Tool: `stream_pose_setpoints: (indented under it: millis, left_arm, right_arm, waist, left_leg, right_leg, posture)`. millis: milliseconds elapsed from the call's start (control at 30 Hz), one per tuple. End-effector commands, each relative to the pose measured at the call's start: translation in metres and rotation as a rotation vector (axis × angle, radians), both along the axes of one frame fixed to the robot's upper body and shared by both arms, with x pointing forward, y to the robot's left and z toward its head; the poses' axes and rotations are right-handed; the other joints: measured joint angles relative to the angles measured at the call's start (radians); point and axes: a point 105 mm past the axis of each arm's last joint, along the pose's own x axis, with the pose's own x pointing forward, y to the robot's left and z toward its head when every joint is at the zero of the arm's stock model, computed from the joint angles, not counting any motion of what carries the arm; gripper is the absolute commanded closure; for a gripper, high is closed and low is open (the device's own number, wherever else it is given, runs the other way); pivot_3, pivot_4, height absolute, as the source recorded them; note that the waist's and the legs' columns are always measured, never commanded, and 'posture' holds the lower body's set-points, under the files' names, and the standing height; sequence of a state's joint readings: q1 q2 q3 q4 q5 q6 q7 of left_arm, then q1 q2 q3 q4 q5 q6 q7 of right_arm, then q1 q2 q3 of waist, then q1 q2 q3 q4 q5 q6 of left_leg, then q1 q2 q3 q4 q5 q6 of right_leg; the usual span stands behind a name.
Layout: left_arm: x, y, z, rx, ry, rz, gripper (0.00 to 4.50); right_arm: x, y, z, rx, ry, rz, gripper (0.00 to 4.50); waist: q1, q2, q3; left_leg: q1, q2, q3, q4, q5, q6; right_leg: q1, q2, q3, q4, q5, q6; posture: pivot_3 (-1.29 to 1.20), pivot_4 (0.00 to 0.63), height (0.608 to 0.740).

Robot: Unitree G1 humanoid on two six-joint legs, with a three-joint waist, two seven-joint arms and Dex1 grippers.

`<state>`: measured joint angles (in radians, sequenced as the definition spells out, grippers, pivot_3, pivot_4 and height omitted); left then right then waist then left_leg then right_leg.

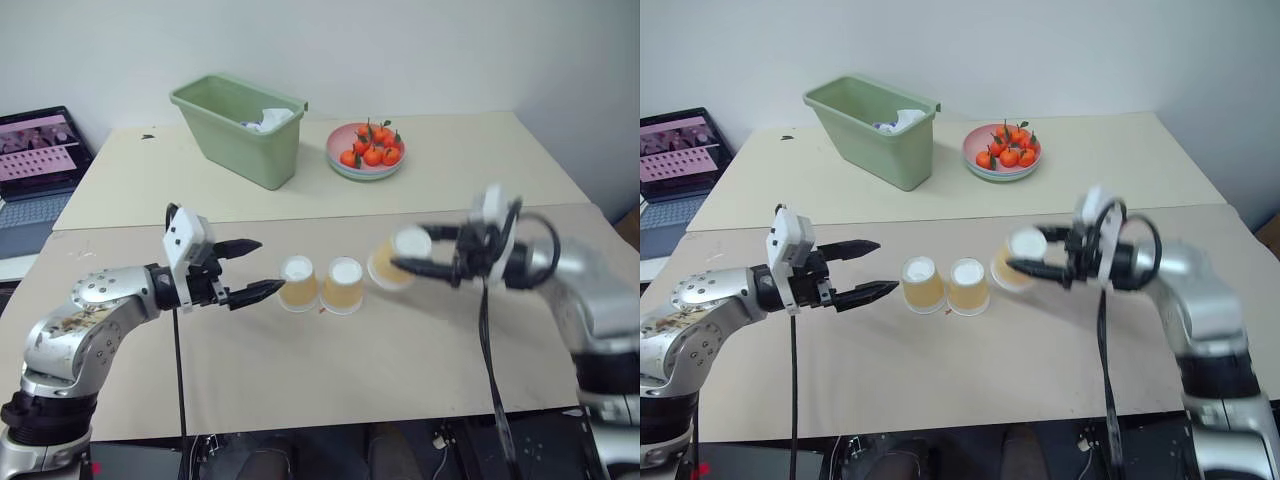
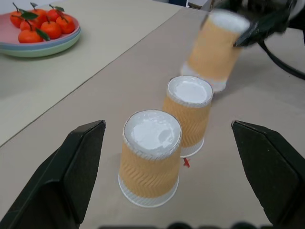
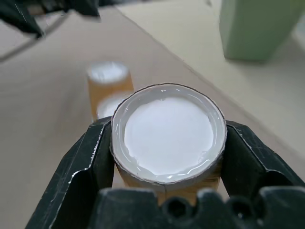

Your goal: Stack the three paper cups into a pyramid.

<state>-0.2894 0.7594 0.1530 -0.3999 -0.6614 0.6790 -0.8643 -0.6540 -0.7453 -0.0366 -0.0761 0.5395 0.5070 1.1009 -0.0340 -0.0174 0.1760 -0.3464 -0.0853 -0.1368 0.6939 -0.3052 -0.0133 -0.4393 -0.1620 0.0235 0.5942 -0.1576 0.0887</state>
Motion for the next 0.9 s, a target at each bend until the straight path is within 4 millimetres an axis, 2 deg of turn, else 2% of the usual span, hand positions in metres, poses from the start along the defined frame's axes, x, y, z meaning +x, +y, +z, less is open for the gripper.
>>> stream_pose_setpoints:
  millis: [33,233,333,667,900]
  left_arm:
    - [-0.003,0.001,0.011,0.0,-0.067,0.013,0.0]
    - [-0.004,-0.001,0.008,-0.016,-0.073,0.03,0.0]
    - [-0.006,-0.002,0.007,-0.022,-0.077,0.039,0.0]
    - [-0.007,-0.004,0.006,-0.033,-0.089,0.058,0.0]
    - [-0.008,-0.005,0.006,-0.032,-0.096,0.065,0.0]
  right_arm:
    - [-0.002,0.015,0.033,0.023,-0.011,0.143,1.29]
    - [-0.011,0.053,0.051,-0.044,0.018,0.402,1.29]
    - [-0.018,0.069,0.044,-0.09,0.04,0.506,1.29]
    - [0.006,0.094,0.019,-0.126,0.068,0.539,1.29]
    - [0.013,0.102,0.019,-0.139,0.061,0.562,1.29]
  waist:
    - [0.001,-0.001,0.0]
    - [0.004,-0.001,0.0]
    - [0.003,-0.002,0.0]
    - [-0.005,-0.002,0.0]
    - [-0.011,-0.001,-0.001]
  left_leg:
    - [0.0,0.001,0.0,0.0,0.0,0.0]
    - [-0.003,0.001,0.0,0.0,-0.001,0.0]
    - [-0.008,0.001,0.0,0.0,0.002,-0.006]
    - [-0.012,0.001,0.0,0.0,0.004,-0.01]
    - [-0.012,0.001,0.0,0.001,0.004,-0.01]
  right_leg:
    - [0.0,0.001,0.0,0.0,0.0,0.0]
    - [-0.003,0.0,0.0,0.0,0.001,0.0]
    - [-0.009,0.0,0.0,0.0,0.001,-0.001]
    - [-0.017,0.0,0.0,0.001,0.003,-0.004]
    - [-0.018,0.001,0.0,0.002,0.003,-0.004]
  posture:
    - [0.0,0.15,0.726]
    - [0.0,0.15,0.726]
    - [0.0,0.15,0.726]
    - [0.0,0.15,0.726]
    - [0.0,0.15,0.726]
